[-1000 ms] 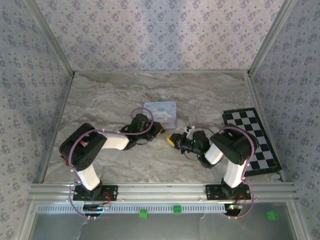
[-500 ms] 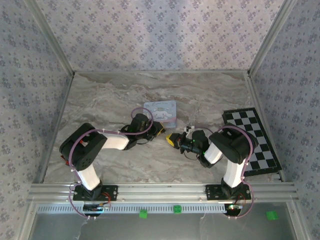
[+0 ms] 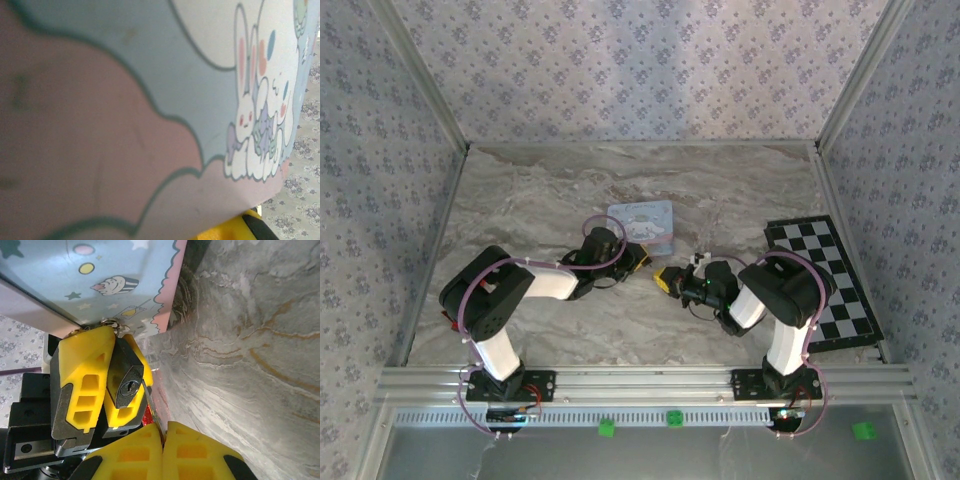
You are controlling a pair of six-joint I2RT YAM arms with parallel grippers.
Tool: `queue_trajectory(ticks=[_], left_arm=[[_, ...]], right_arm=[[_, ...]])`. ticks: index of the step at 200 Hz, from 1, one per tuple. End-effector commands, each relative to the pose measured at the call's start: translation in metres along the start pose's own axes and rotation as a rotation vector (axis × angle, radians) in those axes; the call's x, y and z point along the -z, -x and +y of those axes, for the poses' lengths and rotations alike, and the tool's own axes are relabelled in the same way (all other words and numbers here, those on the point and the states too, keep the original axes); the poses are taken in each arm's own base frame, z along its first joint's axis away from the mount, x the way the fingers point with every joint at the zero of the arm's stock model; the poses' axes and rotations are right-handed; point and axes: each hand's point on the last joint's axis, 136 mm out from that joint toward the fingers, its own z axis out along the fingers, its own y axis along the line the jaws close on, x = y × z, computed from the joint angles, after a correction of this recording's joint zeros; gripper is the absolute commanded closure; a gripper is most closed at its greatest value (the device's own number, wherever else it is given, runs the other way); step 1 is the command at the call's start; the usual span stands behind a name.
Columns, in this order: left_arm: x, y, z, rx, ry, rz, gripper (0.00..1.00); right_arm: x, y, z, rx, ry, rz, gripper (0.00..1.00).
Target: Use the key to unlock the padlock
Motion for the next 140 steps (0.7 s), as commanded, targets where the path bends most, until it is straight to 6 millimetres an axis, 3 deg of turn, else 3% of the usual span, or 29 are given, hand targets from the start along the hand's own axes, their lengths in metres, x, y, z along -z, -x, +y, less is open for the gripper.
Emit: queue_trajectory(ticks=[1,40,79,140], left_arm=[[-0.004,-0.016,0.002,0.043,-0.004,0.074,1.0],[-0.006,-0.016,0.005,0.046,0.004,0.077,1.0],[-0.008,-0.016,-0.001,0.055,-0.023,0.085,1.0],[-0.007,-0.015,0.001,0.051,-0.017,0.082,1.0]], right_arm=[[0.002,0.005,0.006,-0.004,0.023,-0.026,1.0],[0.003,0.005,0.016,0.002,0.048,-0.025,1.0],[0.008,0.004,0.006,-0.009,0.025,-0.038,1.0],[0.008,0.003,0.014,0.004,0.046,-0.036,1.0]])
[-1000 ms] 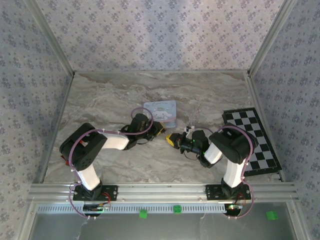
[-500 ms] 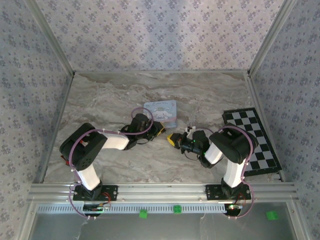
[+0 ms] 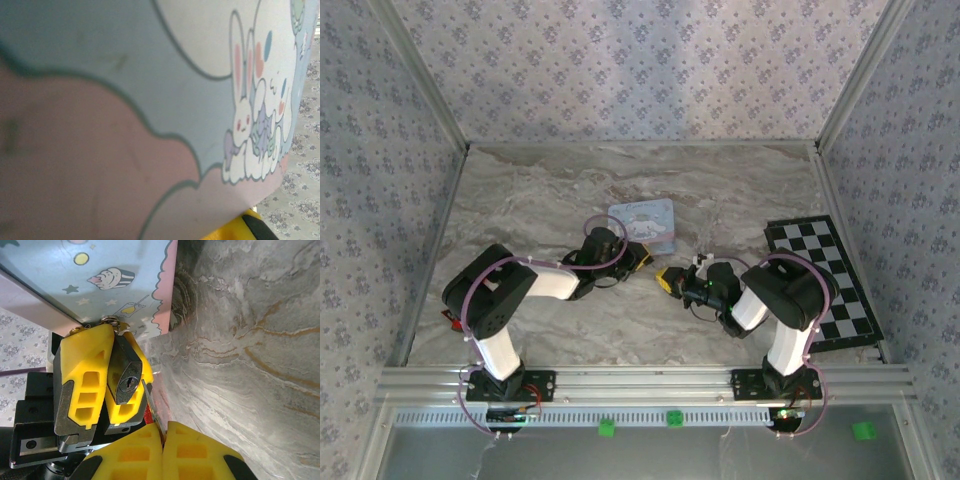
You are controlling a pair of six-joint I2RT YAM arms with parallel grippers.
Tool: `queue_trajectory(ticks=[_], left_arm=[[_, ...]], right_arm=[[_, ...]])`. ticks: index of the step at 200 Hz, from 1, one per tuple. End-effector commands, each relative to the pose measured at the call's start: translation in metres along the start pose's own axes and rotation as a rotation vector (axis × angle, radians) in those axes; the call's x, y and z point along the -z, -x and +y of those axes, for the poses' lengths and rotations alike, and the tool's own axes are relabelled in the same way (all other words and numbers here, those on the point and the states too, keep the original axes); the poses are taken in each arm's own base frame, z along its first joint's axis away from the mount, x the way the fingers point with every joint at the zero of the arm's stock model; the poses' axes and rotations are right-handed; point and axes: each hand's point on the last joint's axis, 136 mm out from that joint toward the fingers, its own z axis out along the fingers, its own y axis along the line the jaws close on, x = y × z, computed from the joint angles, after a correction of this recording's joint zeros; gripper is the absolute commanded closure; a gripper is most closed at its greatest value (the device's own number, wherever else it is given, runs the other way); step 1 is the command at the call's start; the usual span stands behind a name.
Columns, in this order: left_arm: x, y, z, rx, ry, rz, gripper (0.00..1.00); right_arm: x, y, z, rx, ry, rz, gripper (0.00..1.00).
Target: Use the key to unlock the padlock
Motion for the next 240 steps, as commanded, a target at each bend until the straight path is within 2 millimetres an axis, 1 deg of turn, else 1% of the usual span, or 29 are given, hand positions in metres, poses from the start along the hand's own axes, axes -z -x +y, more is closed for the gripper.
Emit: queue_trajectory(ticks=[1,39,77,119,145,189,240], left_arm=[[-0.003,-0.014,0.004,0.05,0.01,0.07,1.0],[-0.003,-0.014,0.007,0.052,0.015,0.066,1.0],[-0.002,-0.014,0.004,0.043,0.007,0.065,1.0],[0.0,-0.015,0.006,0.039,0.012,0.063,1.0],[0.0,-0.015,0.003,0.038,-0.002,0.061,1.0],[0.0,-0.018,-0.007,0.029,-0.045,0.064,1.0],[0.001,-0.017,-0.012,0.023,-0.072,0.06,1.0]], right_arm=[[0.002,0.001,0.013,0.009,0.04,-0.014,1.0],[0.003,0.001,0.016,0.014,0.049,-0.014,1.0],[0.002,0.002,0.015,0.013,0.046,-0.016,1.0],[0.001,0.001,0.017,0.016,0.053,-0.013,1.0],[0.0,0.001,0.017,0.014,0.053,-0.011,1.0],[-0.001,0.001,0.021,0.015,0.062,-0.009,1.0],[-0.001,0.002,0.022,0.008,0.063,-0.013,1.0]])
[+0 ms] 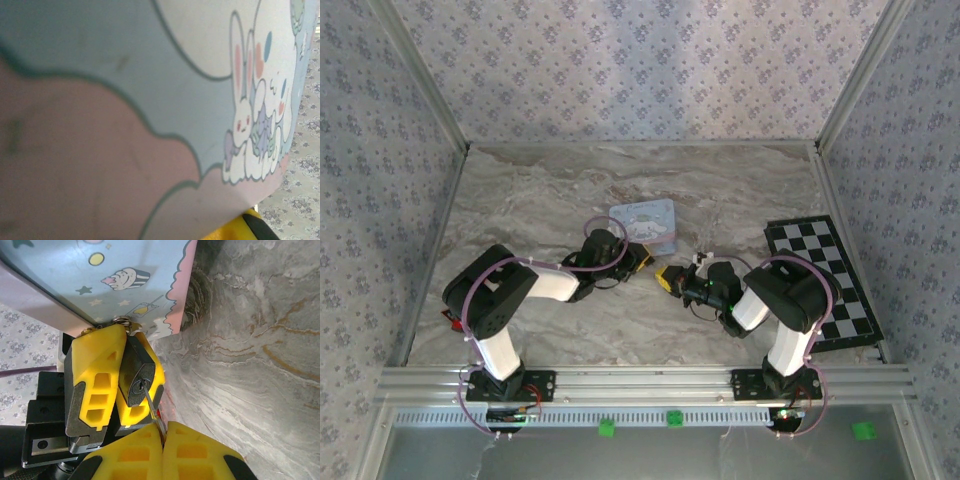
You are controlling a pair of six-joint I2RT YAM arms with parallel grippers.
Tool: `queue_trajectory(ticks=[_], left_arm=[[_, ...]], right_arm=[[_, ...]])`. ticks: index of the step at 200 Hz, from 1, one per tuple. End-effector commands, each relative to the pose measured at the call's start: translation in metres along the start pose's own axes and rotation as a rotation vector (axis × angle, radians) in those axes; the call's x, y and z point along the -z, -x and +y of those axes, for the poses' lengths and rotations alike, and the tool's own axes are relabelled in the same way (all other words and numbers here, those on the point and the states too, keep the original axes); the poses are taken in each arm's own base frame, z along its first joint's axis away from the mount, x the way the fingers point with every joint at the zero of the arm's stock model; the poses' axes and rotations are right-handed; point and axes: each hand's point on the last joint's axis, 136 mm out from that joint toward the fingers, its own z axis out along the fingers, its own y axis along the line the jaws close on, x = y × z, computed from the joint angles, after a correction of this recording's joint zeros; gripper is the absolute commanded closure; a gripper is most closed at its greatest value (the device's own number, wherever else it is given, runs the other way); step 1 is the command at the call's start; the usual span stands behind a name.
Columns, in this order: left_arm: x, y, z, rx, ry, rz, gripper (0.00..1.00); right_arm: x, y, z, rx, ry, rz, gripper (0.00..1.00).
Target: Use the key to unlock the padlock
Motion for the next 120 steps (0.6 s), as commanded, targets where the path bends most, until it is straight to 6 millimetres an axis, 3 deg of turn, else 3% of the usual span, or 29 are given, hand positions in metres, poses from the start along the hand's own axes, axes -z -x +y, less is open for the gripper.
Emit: queue_trajectory(ticks=[1,120], left_arm=[[-0.0005,-0.0139,-0.0095,0.015,-0.047,0.058,1.0],[0.0016,-0.013,-0.0132,0.017,-0.078,0.046,1.0]], right_arm=[[-0.0019,0.0026,0.0151,0.003,0.046,-0.015,1.0],[0.0005,0.012,0.0143,-0.043,0.046,-0.034,1.0]])
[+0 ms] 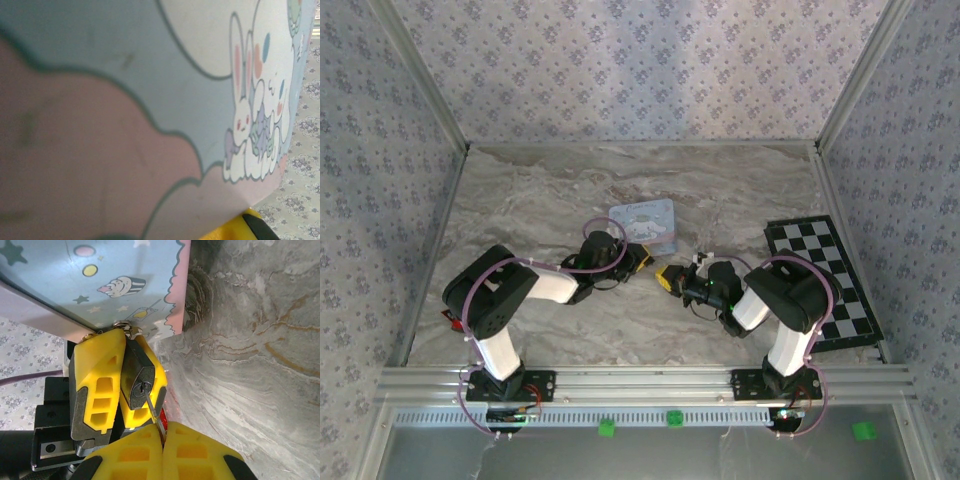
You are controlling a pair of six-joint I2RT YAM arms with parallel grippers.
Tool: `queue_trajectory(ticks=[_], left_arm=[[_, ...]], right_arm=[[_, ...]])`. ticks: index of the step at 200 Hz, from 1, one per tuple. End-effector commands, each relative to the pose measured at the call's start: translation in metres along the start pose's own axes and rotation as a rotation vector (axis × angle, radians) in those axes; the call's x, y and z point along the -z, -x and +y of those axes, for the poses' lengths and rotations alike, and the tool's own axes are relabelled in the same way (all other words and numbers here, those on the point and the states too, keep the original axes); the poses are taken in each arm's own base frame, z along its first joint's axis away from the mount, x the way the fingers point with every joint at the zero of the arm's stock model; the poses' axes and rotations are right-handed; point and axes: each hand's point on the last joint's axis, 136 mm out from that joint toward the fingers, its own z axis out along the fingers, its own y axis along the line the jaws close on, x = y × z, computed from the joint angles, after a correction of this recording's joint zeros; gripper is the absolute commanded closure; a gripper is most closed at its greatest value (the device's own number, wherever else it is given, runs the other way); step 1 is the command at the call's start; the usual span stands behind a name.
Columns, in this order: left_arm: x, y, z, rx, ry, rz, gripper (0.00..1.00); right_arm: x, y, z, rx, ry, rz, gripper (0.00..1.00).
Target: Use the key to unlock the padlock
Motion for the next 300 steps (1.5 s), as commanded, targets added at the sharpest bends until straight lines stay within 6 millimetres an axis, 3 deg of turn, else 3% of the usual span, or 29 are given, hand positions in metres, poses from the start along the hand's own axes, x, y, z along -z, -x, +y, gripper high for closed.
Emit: queue_trajectory(ticks=[1,173,300], left_arm=[[-0.001,-0.013,-0.012,0.008,-0.053,0.05,1.0],[-0.003,-0.016,-0.026,0.001,-0.082,0.069,1.0],[-0.002,-0.016,-0.026,-0.004,-0.084,0.068,1.0]], right_arm=[[0.0,0.01,0.013,-0.01,0.042,-0.035,1.0],[-0.013,0.003,0.029,-0.005,0.077,0.019,1.0],[-0.017,0.001,0.026,-0.008,0.069,0.023,1.0]])
